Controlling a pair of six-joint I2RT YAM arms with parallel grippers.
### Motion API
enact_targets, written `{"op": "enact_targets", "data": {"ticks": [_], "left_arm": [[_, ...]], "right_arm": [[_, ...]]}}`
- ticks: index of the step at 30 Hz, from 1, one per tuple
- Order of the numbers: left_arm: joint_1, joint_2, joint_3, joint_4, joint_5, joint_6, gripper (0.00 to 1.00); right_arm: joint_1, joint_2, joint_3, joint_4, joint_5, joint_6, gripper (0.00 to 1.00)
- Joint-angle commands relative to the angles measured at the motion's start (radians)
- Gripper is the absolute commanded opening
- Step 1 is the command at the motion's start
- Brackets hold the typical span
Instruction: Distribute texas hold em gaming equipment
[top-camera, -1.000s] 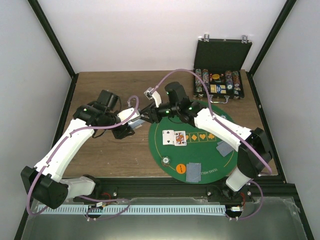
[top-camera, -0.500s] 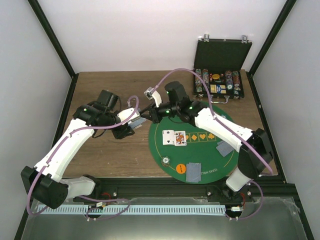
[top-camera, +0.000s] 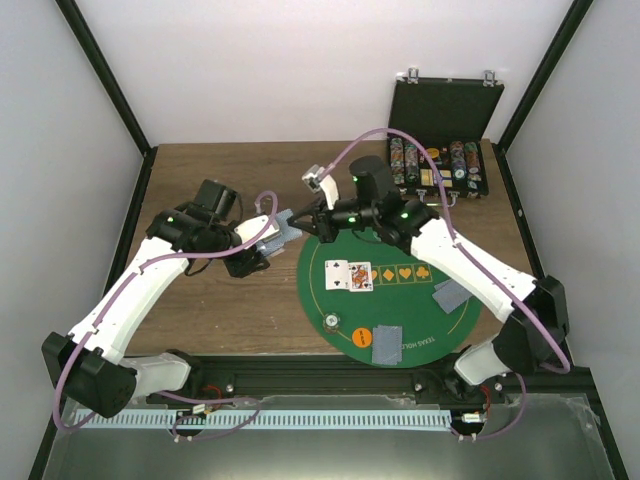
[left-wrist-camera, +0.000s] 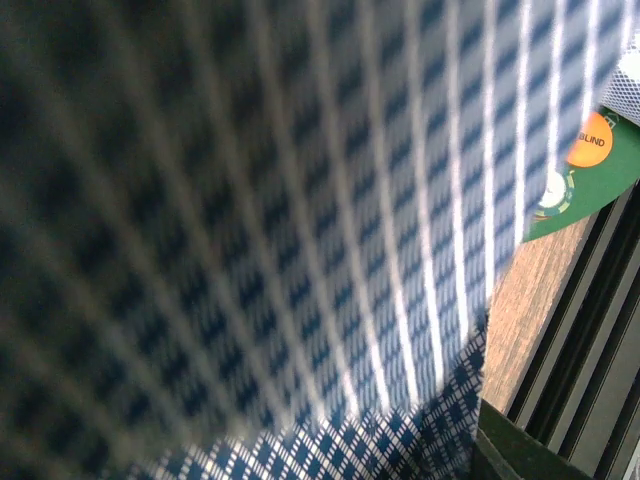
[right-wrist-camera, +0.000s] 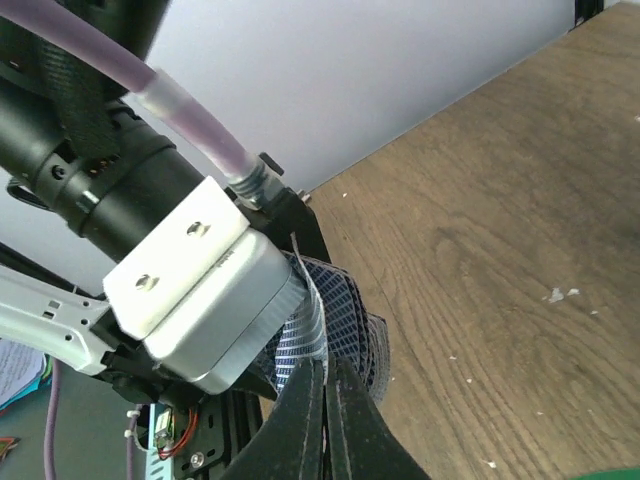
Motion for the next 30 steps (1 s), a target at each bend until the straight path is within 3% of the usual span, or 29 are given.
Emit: {"op": "enact_targets", "data": {"ticks": [1,7,13,18,25,30], "left_arm": [[-0.002,-0.005,-0.002,0.018,0.003,-0.009,0.49],[-0.001,-0.002,0.000,0.020,-0.004,-0.013,0.49],[-0.001,-0.002,-0.002,0.022,-0.009,-0.013,0.49],[0.001,-0.005,-0.006,0.022,-0.010,-0.012,0.49],[-0.001,-0.010,-0.013,0.025,-0.011,-0.012,0.49],[-0.001,-0.021,-0.015,0.022,-0.005,-0.011,0.49]], "right_arm": [[-0.048,-0.068,0.034,-0.080,0.007,-0.047,0.01],[-0.144,-0.182,-0.001,-0.178,0.193,-0.143,0.01],[-0.149,-0.241,-0.102,-0.285,0.662,-0.509,0.01],[-0.148,-0.248,-0.264,-0.202,0.918,-0.801,0.01],[-0.145,-0.270,-0.579,0.112,1.007,-1.137,0.01],[-0.123,-0.278,-0.724,0.219,0.991,-1.218,0.01]]}}
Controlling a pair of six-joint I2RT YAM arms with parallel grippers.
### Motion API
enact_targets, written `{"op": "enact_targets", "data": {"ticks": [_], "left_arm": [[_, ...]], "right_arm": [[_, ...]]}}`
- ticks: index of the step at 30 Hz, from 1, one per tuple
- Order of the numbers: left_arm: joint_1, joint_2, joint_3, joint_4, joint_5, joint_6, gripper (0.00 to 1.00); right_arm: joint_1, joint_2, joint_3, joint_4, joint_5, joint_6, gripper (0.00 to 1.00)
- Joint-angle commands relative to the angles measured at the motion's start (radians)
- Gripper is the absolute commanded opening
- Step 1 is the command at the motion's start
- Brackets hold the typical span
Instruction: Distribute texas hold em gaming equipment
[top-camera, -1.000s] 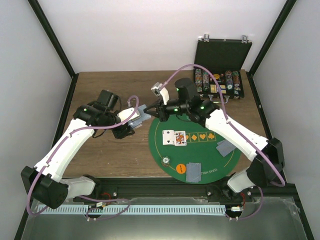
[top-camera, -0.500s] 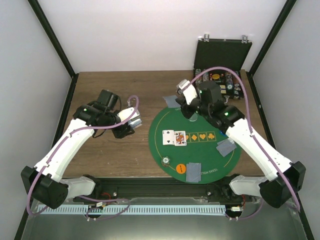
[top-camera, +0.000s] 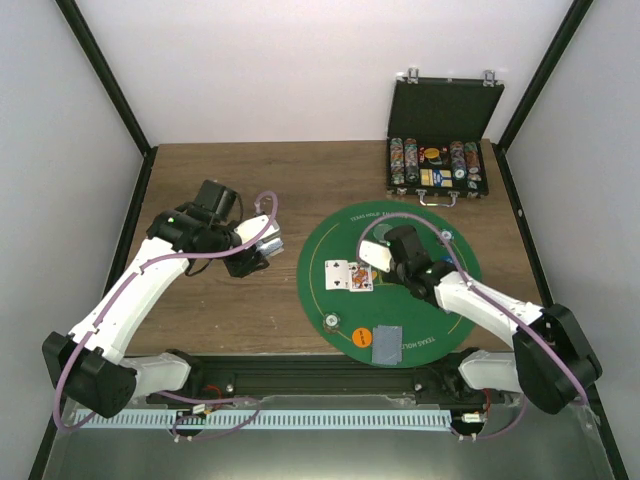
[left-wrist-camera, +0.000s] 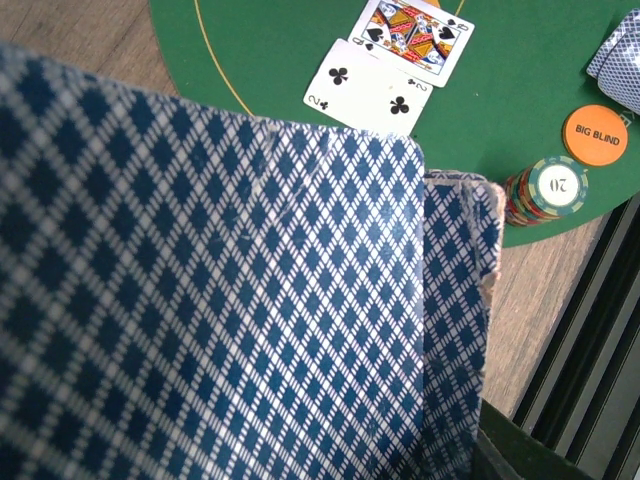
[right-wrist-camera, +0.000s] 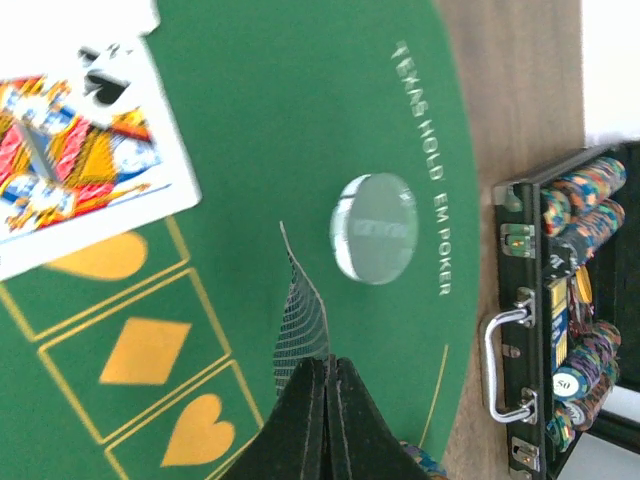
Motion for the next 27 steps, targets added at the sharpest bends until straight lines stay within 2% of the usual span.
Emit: {"op": "enact_targets", "data": {"ticks": [1,4,13,27], "left_arm": [[-0.001,-0.022,-0.010,0.013,0.015,0.001,0.49],[-0.001,-0.021,-0.013,0.015,0.017,0.003,0.49],[0.000,-0.020,-0.009,0.010,0.019,0.004,0.50],[-0.001,-0.018,-0.005,0.007,0.019,0.004,0.50]], "right_arm": [[0.025,-0.032,-0.094,0.163,0.026,-0.169,0.01],[0.040,-0.046,-0.167,0.151,-0.018,-0.243,0.01],[0.041,-0.015,-0.162,-0.030,-0.180,-0.217,0.01],[0.014,0.094,-0.131,0.020,-0.181,-0.224,0.01]]}}
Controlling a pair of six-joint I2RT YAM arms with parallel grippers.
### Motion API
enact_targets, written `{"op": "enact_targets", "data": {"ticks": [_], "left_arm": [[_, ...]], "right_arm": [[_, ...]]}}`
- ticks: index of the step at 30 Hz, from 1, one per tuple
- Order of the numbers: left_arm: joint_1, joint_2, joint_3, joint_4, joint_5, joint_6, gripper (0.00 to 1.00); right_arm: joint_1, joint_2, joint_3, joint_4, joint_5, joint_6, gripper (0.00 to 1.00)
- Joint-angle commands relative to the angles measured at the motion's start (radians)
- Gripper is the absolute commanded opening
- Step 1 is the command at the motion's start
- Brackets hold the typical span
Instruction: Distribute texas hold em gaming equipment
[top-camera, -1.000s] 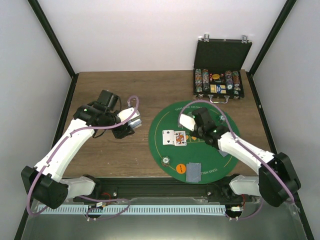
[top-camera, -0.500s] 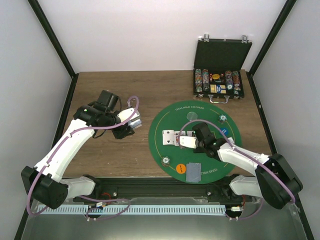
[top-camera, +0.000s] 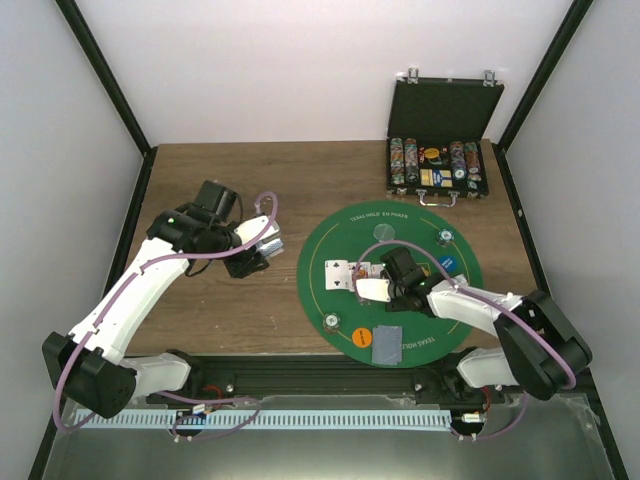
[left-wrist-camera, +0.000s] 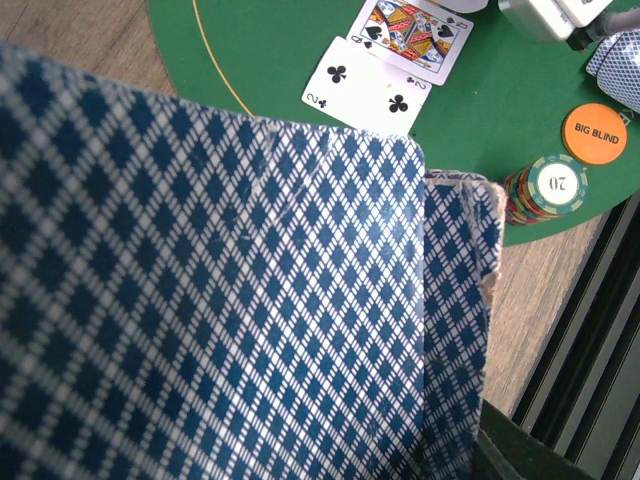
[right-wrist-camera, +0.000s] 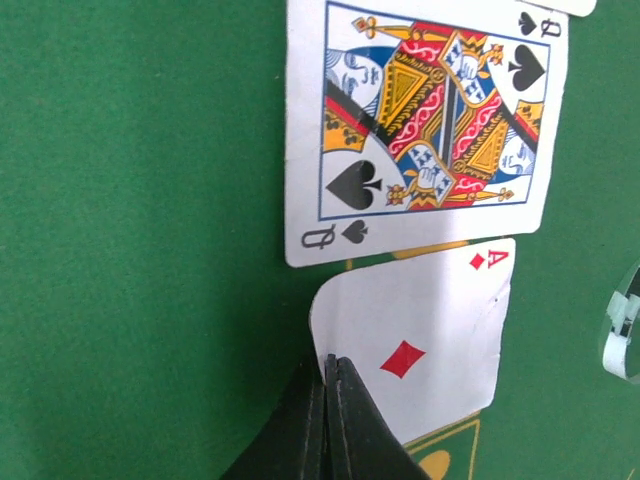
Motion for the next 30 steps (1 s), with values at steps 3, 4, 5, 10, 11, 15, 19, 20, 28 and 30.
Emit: {"op": "enact_targets", "data": {"ticks": [3,4,5,10,11,15,19,20,28,30], "left_arm": [[-0.001,-0.013,0.000,0.006,0.016,0.004,0.50],[-0.001,-0.012,0.001,0.007,0.017,0.005,0.50],[-0.001,-0.011,0.002,0.007,0.017,0.005,0.50],[-0.001,-0.012,0.003,0.004,0.017,0.005,0.50],[-0.001,-0.014,0.003,0.004,0.015,0.006,0.50],[-0.001,-0.017,0.003,0.004,0.015,0.006,0.50],[0.001,-0.017,0.005,0.001,0.018,0.008,0.50],[0.000,-0.017,0.006,0.000,0.018,0.010,0.50],[0.000,-0.017,0.009,-0.008,0.030,0.019,0.50],[-0.001,-0.013,0.012,-0.013,0.037,0.024,0.50]], "right_arm": [[-0.011,0.024,0.040,0.018,-0.016,-0.014,0.01],[-0.013,0.027,0.040,0.023,-0.016,-0.017,0.01],[-0.014,0.031,0.040,0.027,-0.015,-0.019,0.01],[-0.016,0.048,0.049,0.003,-0.013,-0.026,0.01],[-0.016,0.046,0.047,0.002,-0.015,-0.025,0.01],[-0.016,0.032,0.045,-0.010,-0.015,-0.022,0.09],[-0.015,0.007,0.080,-0.078,-0.066,0.015,0.32],[-0.016,-0.004,0.091,-0.089,-0.076,0.027,0.36],[-0.022,-0.223,0.203,-0.042,-0.184,0.259,0.74],[-0.051,-0.268,0.269,0.035,-0.292,0.518,0.89]]}}
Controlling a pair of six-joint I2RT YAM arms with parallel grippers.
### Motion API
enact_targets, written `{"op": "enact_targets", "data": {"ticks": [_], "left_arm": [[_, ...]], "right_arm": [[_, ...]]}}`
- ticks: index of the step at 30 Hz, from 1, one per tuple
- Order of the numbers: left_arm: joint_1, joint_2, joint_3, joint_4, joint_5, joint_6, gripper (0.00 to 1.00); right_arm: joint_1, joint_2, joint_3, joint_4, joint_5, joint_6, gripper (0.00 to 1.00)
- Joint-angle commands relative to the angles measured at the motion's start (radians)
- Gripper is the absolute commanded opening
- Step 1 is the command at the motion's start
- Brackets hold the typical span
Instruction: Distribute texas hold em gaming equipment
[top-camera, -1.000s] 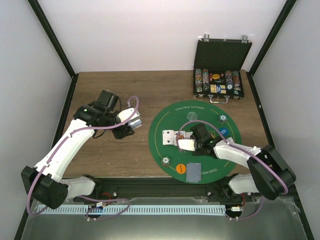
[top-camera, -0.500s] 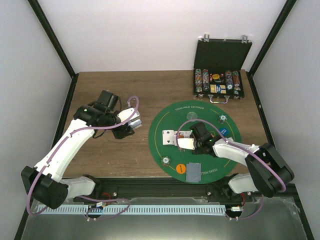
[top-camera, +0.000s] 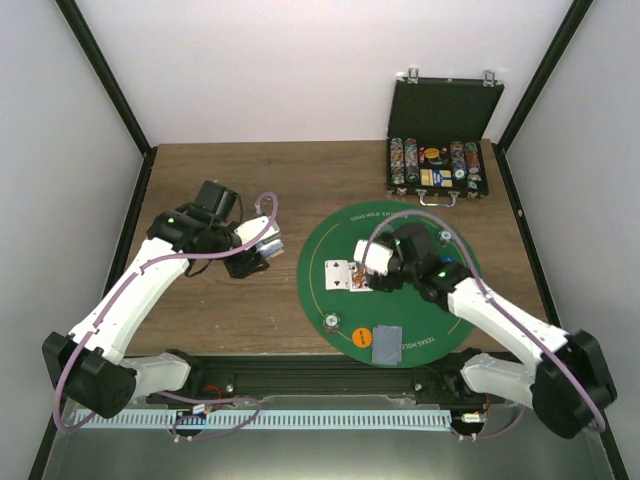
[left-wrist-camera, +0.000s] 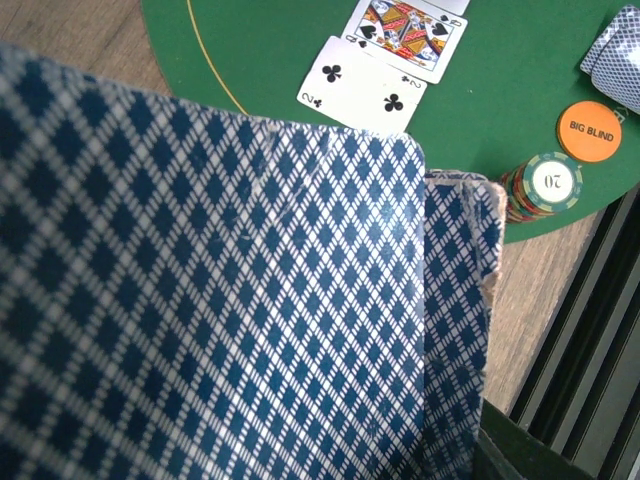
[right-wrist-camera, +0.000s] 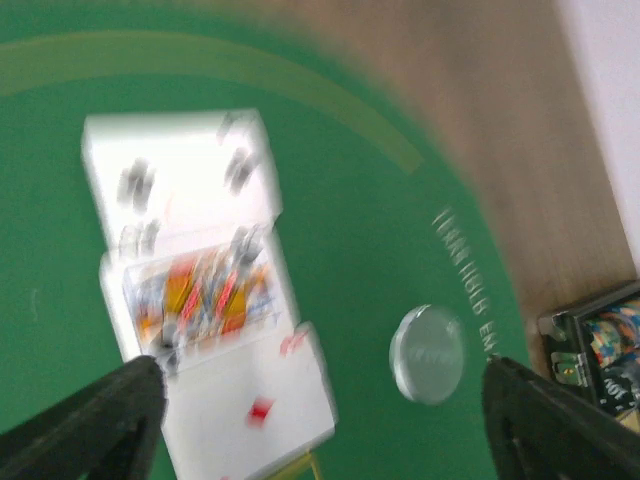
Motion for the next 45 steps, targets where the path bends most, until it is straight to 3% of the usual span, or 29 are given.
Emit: {"op": "enact_targets", "data": {"ticks": [1,2,6,11,17,24,34,41,45], "left_arm": [[-0.001,-0.012,0.015,-0.013,0.035,0.020,0.50],[-0.001,-0.009,0.019,-0.017,0.038,0.022,0.50],[-0.001,-0.008,0.029,-0.027,0.043,0.023,0.50],[-0.001,-0.022,0.026,-0.030,0.051,0.023,0.50],[-0.001,-0.022,0.025,-0.029,0.051,0.021,0.50],[0.000,-0.020,0.020,-0.023,0.049,0.021,0.50],[-0.001,-0.007,0.038,-0.030,0.066,0.021,0.50],[-0.001,-0.002,0.040,-0.027,0.065,0.018,0.49],[-0.001,-0.006,0.038,-0.026,0.062,0.017,0.49]], "right_arm": [[-0.065,-0.110,0.188,0.143,-0.296,0.491,0.95],[-0.093,-0.099,0.227,0.164,-0.418,0.636,0.99],[-0.118,0.068,0.369,0.257,-0.795,1.081,1.00],[-0.105,0.317,0.456,0.538,-1.077,1.555,1.00],[0.033,0.496,0.634,0.433,-1.066,1.468,0.99],[0.078,0.570,0.628,0.498,-1.072,1.488,0.95],[0.118,0.618,0.690,0.421,-1.003,1.420,0.88],[0.123,0.621,0.694,0.351,-0.955,1.370,0.79],[0.123,0.606,0.710,0.286,-0.900,1.326,0.66]]}}
